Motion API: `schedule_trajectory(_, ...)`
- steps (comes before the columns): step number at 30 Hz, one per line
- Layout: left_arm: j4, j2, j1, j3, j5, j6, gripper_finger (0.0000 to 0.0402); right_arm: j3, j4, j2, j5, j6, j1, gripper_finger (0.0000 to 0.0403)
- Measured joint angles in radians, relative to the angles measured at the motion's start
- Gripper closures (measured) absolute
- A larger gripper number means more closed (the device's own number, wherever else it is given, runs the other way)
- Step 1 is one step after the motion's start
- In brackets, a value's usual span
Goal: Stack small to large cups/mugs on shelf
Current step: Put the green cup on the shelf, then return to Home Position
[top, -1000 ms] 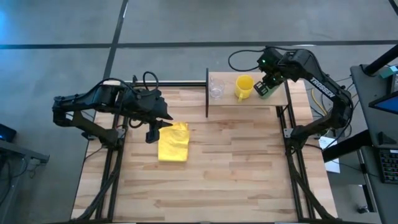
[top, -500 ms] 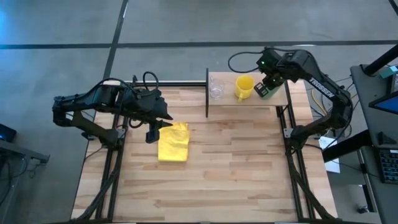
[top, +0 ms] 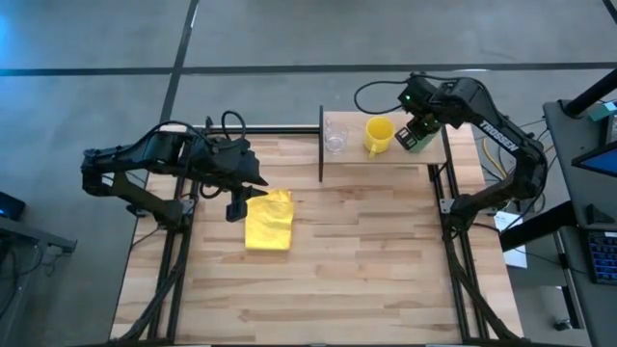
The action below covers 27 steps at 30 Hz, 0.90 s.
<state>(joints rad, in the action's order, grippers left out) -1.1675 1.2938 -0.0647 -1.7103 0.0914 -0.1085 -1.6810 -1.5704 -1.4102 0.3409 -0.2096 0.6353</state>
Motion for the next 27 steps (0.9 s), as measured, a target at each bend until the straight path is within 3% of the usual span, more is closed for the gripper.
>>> schedule_trajectory(8, 0.0, 0.0, 0.0, 0.0, 0.0, 0.0, 0.0313, 0.0, 0.0, 0.024, -0.01, -0.02, -0.009, 0.0312)
schedule_trajectory(14, 0.0, -0.002, 0.0, 0.0, 0.0, 0.0, 0.0313, -0.005, -0.002, 0.054, -0.085, -0.026, -0.012, 0.0317)
schedule_trajectory(27, 0.008, -0.008, 0.0, 0.0, 0.0, -0.042, 0.0313, -0.24, 0.003, 0.081, -0.113, -0.079, -0.011, 0.0322)
